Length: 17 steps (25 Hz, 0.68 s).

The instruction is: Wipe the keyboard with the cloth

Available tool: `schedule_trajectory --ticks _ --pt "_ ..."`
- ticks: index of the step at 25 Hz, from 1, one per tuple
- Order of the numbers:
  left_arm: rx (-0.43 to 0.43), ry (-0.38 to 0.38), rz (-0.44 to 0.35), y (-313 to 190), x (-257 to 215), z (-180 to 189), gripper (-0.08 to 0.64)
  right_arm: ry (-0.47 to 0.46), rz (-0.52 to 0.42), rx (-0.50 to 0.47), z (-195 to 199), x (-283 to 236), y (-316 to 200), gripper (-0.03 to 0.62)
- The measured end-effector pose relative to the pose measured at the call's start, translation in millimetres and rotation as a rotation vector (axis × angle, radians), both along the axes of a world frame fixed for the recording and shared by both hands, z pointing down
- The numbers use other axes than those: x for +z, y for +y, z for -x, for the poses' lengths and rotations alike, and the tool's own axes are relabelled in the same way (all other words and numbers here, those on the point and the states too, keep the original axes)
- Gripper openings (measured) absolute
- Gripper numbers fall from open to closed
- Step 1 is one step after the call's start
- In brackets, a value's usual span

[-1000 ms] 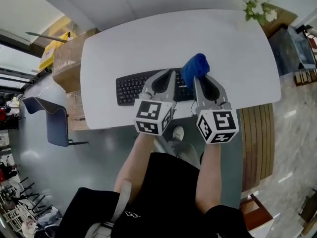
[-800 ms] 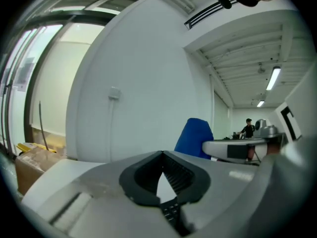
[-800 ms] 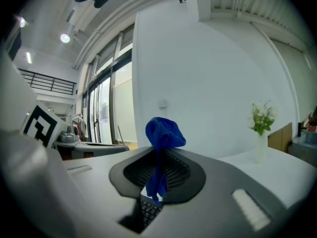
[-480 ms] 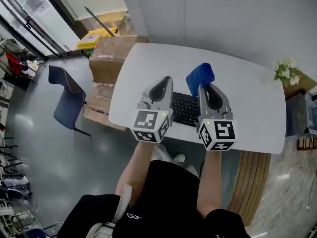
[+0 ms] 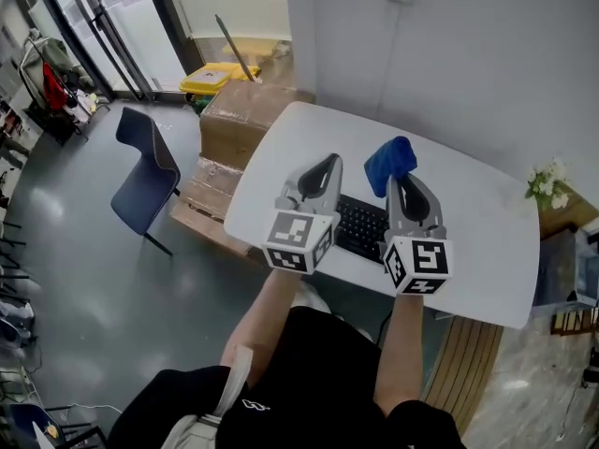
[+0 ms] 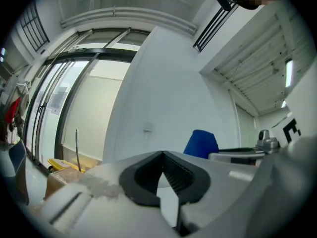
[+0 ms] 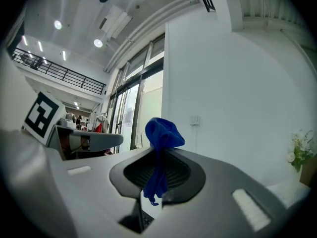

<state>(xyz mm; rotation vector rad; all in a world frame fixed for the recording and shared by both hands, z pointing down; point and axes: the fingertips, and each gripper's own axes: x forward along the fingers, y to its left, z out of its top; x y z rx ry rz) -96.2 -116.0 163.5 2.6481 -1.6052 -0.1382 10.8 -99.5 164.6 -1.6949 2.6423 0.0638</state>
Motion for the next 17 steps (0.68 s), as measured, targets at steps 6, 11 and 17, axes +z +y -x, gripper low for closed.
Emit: schedule_trajectory --ticks 6,11,17 --pt "0.038 -0.010 -0.003 -3 3 -13 -0.002 0.006 -0.005 0.025 -11 2 -1 0.038" --pt "0.093 -0.017 0.000 -7 7 -30 -0.002 0.005 -0.005 0.051 -20 3 -1 0.037" --pt "0.108 -0.030 -0.017 -14 3 -55 -0.002 0.005 -0.020 0.039 -40 0 -9 0.037"
